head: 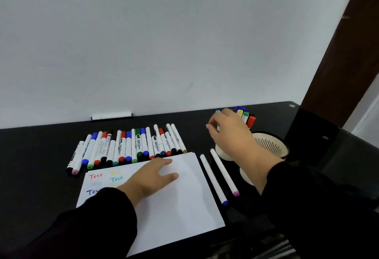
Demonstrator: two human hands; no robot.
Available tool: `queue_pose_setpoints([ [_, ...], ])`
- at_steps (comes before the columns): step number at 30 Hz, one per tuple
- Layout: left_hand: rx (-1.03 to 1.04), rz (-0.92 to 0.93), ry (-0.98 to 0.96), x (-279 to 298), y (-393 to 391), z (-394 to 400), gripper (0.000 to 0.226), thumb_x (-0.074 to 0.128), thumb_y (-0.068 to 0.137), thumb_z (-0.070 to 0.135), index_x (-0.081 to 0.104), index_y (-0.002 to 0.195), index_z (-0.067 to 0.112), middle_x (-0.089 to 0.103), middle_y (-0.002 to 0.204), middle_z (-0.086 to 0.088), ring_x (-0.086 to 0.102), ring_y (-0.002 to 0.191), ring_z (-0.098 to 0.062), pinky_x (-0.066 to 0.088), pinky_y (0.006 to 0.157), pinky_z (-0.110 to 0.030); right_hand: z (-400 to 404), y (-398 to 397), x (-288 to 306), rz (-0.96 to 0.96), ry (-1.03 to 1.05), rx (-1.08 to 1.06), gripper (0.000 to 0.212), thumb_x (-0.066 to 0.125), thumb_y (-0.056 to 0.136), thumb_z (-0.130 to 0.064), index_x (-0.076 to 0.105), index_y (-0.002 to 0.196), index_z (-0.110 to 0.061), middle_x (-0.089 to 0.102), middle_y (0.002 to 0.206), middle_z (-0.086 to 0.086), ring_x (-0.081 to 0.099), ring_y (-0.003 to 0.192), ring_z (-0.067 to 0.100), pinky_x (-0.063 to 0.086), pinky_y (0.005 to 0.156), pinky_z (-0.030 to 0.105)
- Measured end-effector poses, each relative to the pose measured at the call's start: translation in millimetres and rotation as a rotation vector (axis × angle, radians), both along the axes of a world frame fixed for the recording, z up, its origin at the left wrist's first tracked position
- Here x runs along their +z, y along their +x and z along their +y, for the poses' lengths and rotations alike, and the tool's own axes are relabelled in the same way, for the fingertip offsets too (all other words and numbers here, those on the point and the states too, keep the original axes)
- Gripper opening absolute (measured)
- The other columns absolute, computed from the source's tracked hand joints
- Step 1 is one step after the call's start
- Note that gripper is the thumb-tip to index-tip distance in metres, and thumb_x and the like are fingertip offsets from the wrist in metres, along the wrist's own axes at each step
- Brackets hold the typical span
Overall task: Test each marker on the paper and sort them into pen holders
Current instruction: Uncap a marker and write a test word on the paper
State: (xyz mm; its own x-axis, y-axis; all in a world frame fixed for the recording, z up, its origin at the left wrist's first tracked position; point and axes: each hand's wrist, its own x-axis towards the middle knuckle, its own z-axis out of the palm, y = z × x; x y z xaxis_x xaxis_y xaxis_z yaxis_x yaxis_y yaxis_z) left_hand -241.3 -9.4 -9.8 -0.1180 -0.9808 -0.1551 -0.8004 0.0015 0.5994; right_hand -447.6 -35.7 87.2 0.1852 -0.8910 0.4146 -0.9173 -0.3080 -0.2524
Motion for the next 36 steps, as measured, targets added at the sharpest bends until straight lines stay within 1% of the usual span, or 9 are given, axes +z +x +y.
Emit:
queue_pose_setpoints([
  [3, 0.04, 0.039, -0.04, 5, 11, 0, 0.056, 0.055, 0.089, 0.045, 0.038, 0.14, 0.029, 0.034, 0.147, 0.008, 0.033, 0.133, -0.011, 0.027, 0.108, -0.028, -4, 26, -5, 0.017, 0.021, 0.084, 0.023, 0.05, 0.096, -0.03, 0.062, 0.105, -0.012, 0.052, 0.099, 0.002, 0.048, 0.093, 0.016, 0.037, 0.073, 0.024],
  [7, 0.095, -0.008, -0.137, 8, 41, -4, 0.055, 0.054, 0.09, 0.043, 0.037, 0.141, 0.029, 0.036, 0.146, 0.008, 0.033, 0.133, -0.011, 0.028, 0.109, -0.031, -23, 65, -14, 0.093, 0.117, 0.17, 0.025, 0.046, 0.097, -0.03, 0.061, 0.109, -0.013, 0.054, 0.102, 0.004, 0.05, 0.095, 0.018, 0.043, 0.075, 0.028],
  [11, 0.196, -0.111, -0.158, 2, 96, -14, 0.061, 0.052, 0.09, 0.047, 0.03, 0.144, 0.03, 0.027, 0.151, 0.012, 0.023, 0.138, -0.007, 0.021, 0.112, -0.03, -55, 114, -25, 0.182, 0.223, 0.261, 0.025, 0.043, 0.098, -0.032, 0.059, 0.112, -0.017, 0.054, 0.108, 0.003, 0.052, 0.098, 0.019, 0.044, 0.078, 0.028],
  [16, 0.243, -0.275, -0.111, -1, 164, -30, 0.069, 0.048, 0.09, 0.053, 0.02, 0.148, 0.029, 0.014, 0.155, 0.015, 0.013, 0.141, -0.007, 0.017, 0.114, -0.03, -102, 176, -36, 0.193, 0.268, 0.371, 0.022, 0.045, 0.097, -0.031, 0.058, 0.112, -0.02, 0.055, 0.113, 0.002, 0.053, 0.098, 0.018, 0.043, 0.08, 0.028],
  [19, 0.223, -0.296, -0.091, -4, 191, -41, 0.075, 0.047, 0.088, 0.058, 0.017, 0.149, 0.028, 0.009, 0.156, 0.015, 0.01, 0.142, -0.007, 0.016, 0.114, -0.029, -129, 209, -41, 0.186, 0.275, 0.405, 0.028, 0.048, 0.096, -0.03, 0.055, 0.122, -0.018, 0.054, 0.12, 0.004, 0.054, 0.104, 0.021, 0.043, 0.083, 0.029],
  [23, 0.185, -0.269, -0.028, -8, 208, -55, 0.078, 0.047, 0.086, 0.06, 0.013, 0.149, 0.031, 0.005, 0.156, 0.017, 0.007, 0.142, -0.006, 0.015, 0.114, -0.031, -166, 246, -54, 0.23, 0.289, 0.43, 0.041, 0.051, 0.095, -0.03, 0.046, 0.135, -0.019, 0.048, 0.131, 0.006, 0.049, 0.117, 0.024, 0.042, 0.095, 0.034],
  [28, 0.172, -0.212, -0.061, -20, 216, -61, 0.077, 0.05, 0.085, 0.059, 0.013, 0.148, 0.034, 0.007, 0.154, 0.021, 0.009, 0.14, -0.003, 0.015, 0.113, -0.027, -201, 278, -77, 0.291, 0.28, 0.467, 0.048, 0.05, 0.096, -0.026, 0.038, 0.141, -0.018, 0.041, 0.138, 0.007, 0.042, 0.125, 0.026, 0.038, 0.097, 0.035],
  [32, 0.169, -0.174, -0.089, -23, 217, -60, 0.078, 0.051, 0.083, 0.06, 0.013, 0.147, 0.036, 0.007, 0.153, 0.023, 0.008, 0.14, -0.001, 0.016, 0.116, -0.029, -225, 290, -90, 0.33, 0.266, 0.466, 0.049, 0.047, 0.097, -0.021, 0.034, 0.144, -0.016, 0.038, 0.141, 0.009, 0.038, 0.128, 0.029, 0.035, 0.1, 0.037],
  [36, 0.168, -0.167, -0.087, -28, 221, -62, 0.079, 0.05, 0.082, 0.061, 0.012, 0.147, 0.038, 0.007, 0.152, 0.026, 0.008, 0.139, 0.001, 0.015, 0.113, -0.026, -242, 301, -101, 0.389, 0.251, 0.416, 0.044, 0.045, 0.097, -0.018, 0.038, 0.14, -0.013, 0.039, 0.139, 0.011, 0.038, 0.125, 0.031, 0.037, 0.099, 0.04],
])
